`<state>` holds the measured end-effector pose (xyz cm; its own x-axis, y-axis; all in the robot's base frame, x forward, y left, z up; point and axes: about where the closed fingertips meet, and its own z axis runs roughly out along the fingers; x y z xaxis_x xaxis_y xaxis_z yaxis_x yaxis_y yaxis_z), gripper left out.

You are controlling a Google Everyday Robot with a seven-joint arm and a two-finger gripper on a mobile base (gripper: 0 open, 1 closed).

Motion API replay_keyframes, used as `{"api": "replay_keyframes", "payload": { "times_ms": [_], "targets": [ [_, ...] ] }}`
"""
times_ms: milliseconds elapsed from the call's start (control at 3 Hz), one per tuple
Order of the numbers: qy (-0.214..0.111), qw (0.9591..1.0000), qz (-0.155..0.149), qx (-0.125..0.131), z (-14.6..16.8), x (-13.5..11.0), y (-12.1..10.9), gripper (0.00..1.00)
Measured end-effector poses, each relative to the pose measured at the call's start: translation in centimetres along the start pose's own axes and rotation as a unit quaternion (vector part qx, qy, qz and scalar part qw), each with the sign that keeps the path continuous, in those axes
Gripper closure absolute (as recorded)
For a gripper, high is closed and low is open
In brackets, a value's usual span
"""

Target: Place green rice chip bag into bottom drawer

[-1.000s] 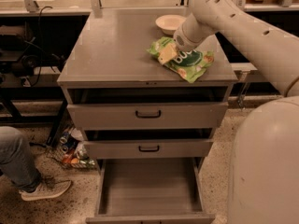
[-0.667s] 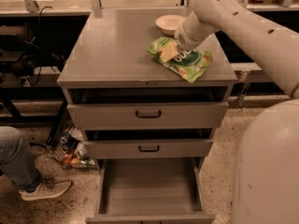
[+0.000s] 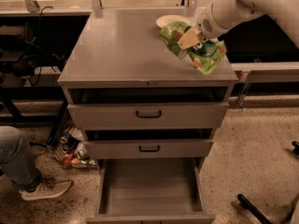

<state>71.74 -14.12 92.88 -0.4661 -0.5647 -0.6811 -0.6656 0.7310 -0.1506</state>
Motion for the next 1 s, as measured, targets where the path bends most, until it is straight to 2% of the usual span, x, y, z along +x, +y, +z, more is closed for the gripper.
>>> {"api": "replay_keyframes", "payload": {
  "times_ms": [667, 1000],
  "targets": [
    [-0.004, 0.9999, -0.006, -0.009, -0.3, 0.4, 0.4, 1.0],
    [-0.017, 0.9962, -0.042, -0.075, -4.0, 3.5, 5.2, 1.0]
  ]
}}
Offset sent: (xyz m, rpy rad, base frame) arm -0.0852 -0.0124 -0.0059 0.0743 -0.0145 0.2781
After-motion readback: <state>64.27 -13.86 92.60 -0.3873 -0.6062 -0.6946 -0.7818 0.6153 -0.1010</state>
